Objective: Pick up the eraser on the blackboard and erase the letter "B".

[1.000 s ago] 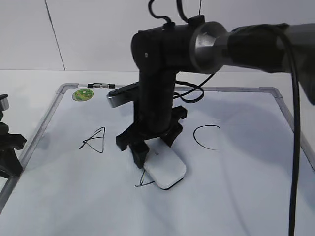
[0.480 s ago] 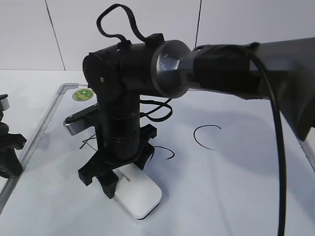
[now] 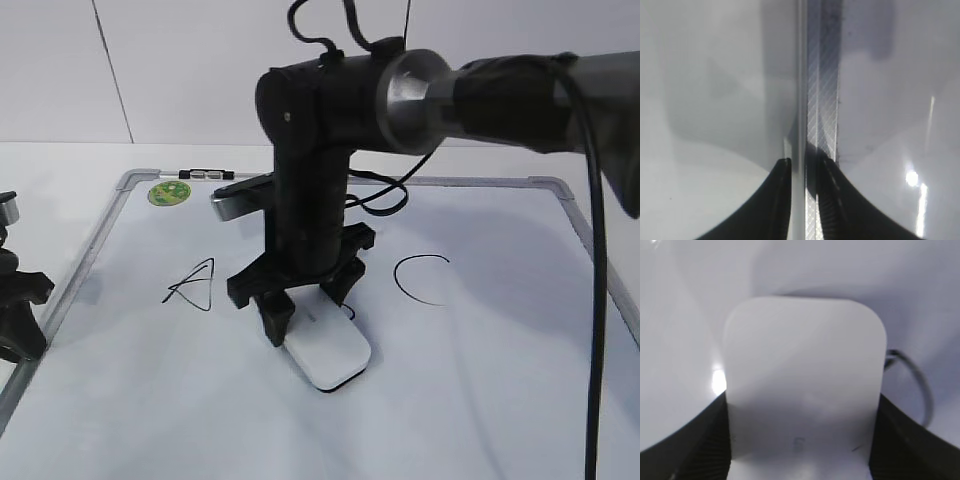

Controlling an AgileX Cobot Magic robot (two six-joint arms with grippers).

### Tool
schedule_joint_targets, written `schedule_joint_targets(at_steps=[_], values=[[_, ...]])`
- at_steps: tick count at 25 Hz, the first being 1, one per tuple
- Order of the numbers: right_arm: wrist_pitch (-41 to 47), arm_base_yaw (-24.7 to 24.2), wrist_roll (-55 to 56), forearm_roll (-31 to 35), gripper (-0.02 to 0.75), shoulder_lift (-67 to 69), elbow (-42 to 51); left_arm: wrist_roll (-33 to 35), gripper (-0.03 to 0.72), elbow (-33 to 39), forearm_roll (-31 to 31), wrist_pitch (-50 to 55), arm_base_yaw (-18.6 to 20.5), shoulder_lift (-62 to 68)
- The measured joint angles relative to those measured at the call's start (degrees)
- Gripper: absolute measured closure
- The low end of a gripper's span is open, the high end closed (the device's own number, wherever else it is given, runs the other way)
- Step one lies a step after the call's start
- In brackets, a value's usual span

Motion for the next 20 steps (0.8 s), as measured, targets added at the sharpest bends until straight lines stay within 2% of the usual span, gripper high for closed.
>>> schedule_joint_targets(at_steps=[6, 20], values=[[0.0, -5.11, 0.07, -0.1, 0.206, 0.0, 0.31, 0.0, 0.547, 0.0, -0.03, 0.09, 0.0, 0.0], [-1.21, -9.9, 0.07, -0.23, 0.206, -1.09, 4.27, -0.08, 0.545, 0.0, -1.25, 0.09, 0.0, 0.22]])
